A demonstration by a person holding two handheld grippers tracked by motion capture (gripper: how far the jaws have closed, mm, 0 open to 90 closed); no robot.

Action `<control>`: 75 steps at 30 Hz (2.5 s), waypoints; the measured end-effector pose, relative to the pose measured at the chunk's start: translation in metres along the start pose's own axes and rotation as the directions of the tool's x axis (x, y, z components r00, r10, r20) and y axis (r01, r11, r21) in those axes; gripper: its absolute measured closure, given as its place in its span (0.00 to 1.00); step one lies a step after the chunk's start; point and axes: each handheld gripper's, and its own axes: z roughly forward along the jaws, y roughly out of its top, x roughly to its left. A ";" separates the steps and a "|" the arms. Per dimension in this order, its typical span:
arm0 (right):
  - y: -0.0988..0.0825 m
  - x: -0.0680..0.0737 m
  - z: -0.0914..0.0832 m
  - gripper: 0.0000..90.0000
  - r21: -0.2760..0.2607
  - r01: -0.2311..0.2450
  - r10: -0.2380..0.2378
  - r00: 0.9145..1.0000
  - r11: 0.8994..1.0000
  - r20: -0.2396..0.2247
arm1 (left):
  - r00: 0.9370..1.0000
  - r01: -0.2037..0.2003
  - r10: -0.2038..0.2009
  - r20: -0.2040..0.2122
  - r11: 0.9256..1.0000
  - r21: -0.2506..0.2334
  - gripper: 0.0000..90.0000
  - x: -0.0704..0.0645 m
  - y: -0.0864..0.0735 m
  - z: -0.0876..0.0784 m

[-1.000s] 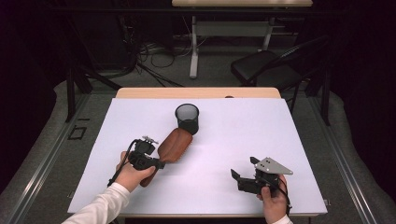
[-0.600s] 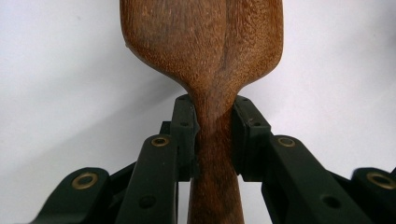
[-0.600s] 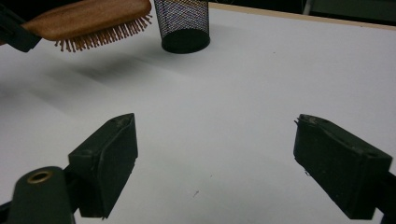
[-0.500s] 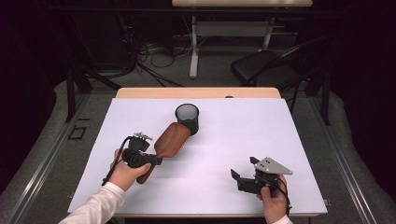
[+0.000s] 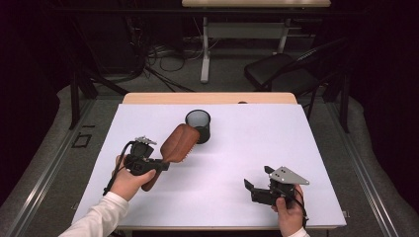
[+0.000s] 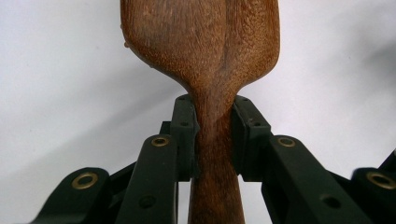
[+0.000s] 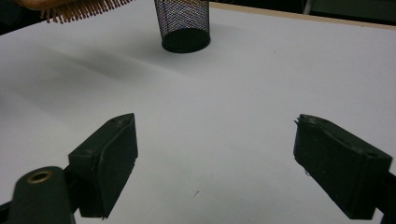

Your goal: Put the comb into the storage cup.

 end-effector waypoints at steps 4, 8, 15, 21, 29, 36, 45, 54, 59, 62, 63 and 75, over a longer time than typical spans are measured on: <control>0.000 0.000 0.000 0.15 0.000 0.001 -0.001 1.000 1.000 0.001 | 1.000 0.001 0.000 0.010 1.000 -0.020 0.81 0.000 0.002 -0.005; 0.000 0.000 0.000 0.15 0.000 0.000 0.000 1.000 1.000 0.000 | 1.000 0.003 -0.002 0.011 0.999 -0.042 0.81 -0.001 0.004 -0.009; 0.000 0.000 0.000 0.15 0.003 0.000 0.000 1.000 1.000 -0.002 | 0.999 0.019 -0.016 0.035 0.994 -0.103 0.81 -0.001 0.009 -0.014; 0.000 0.000 0.000 0.15 0.006 0.000 0.000 1.000 1.000 0.001 | 0.999 0.021 -0.016 0.041 0.991 -0.135 0.81 -0.003 0.013 -0.017; 0.000 0.000 0.000 0.15 0.006 -0.001 0.001 1.000 1.000 -0.001 | 0.998 0.004 0.005 0.058 0.987 -0.160 0.81 -0.008 0.021 -0.018; 0.000 0.000 0.001 0.15 0.007 -0.003 0.003 1.000 1.000 -0.001 | 0.997 -0.008 0.021 0.071 0.984 -0.178 0.81 -0.015 0.027 -0.017; 0.000 0.000 0.001 0.15 0.010 -0.003 0.003 1.000 1.000 -0.002 | 0.995 -0.020 0.040 0.093 0.978 -0.208 0.81 -0.021 0.033 -0.017; -0.001 0.001 0.002 0.15 0.013 -0.003 0.003 1.000 1.000 -0.005 | 0.993 -0.026 0.053 0.110 0.971 -0.237 0.81 -0.025 0.036 -0.016; -0.001 0.000 0.003 0.15 0.012 -0.001 0.001 1.000 1.000 -0.003 | 0.991 -0.027 0.061 0.123 0.965 -0.260 0.81 -0.027 0.038 -0.014; -0.001 0.000 0.003 0.15 0.012 -0.006 0.006 1.000 1.000 -0.005 | 0.990 -0.027 0.064 0.129 0.963 -0.269 0.81 -0.027 0.041 -0.012; -0.001 0.000 0.002 0.15 0.013 -0.005 0.005 1.000 1.000 -0.006 | 0.990 -0.027 0.064 0.129 0.963 -0.267 0.81 -0.028 0.041 -0.011; -0.001 0.000 0.002 0.15 0.011 -0.002 0.002 1.000 1.000 -0.005 | 0.985 -0.036 0.083 0.151 0.956 -0.290 0.81 -0.034 0.044 -0.001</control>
